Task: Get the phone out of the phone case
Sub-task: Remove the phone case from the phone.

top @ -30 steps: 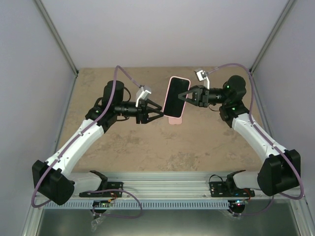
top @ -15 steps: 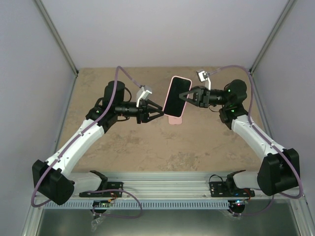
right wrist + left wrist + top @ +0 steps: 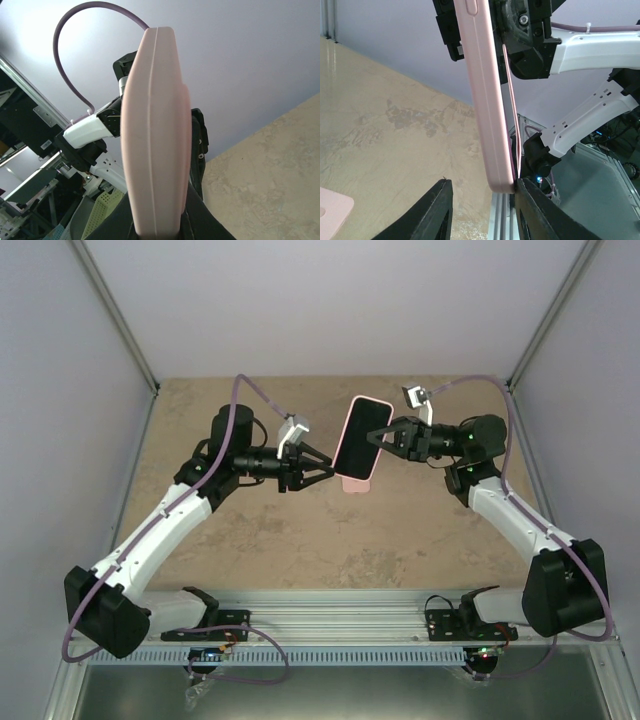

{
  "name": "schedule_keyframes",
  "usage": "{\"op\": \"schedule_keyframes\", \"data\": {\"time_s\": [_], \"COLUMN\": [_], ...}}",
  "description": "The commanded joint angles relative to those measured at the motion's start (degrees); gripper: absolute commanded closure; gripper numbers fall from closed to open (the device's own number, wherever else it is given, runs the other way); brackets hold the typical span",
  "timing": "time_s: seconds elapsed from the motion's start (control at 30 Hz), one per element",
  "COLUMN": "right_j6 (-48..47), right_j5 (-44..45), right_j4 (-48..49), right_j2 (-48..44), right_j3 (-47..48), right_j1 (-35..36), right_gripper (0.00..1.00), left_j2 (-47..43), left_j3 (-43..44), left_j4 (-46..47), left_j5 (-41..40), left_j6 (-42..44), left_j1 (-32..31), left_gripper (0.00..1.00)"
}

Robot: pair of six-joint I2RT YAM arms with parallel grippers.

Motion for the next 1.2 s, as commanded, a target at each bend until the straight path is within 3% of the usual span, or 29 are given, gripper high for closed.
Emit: {"op": "schedule_keyframes", "data": {"time_s": [0.0,0.73,1.17], "right_j6": [8.50,19.42,19.82], "right_j5": [-5.28,-5.20,-5.84], "right_j4": [12.78,28.75,30.24], "right_j2": [-2.27,-3.12,-3.24], "right_j3": [1.35,-1.74,-2.61], "right_j1": [2.87,4.01,4.28], "right_gripper": [0.99,0.99,1.00], "left_j2": [2.97,2.37,2.95], "left_j3": [-2.66,-6.81,-5.96], "left_j4": [-0.46,6.79,6.85], "left_j5": [-10.03,-6.06,-7.64], "left_j6": [-0.47,-6.02,-5.54], "left_j1": [1.39,4.37,4.94], "left_gripper": [0.64,0.63,0.62]}}
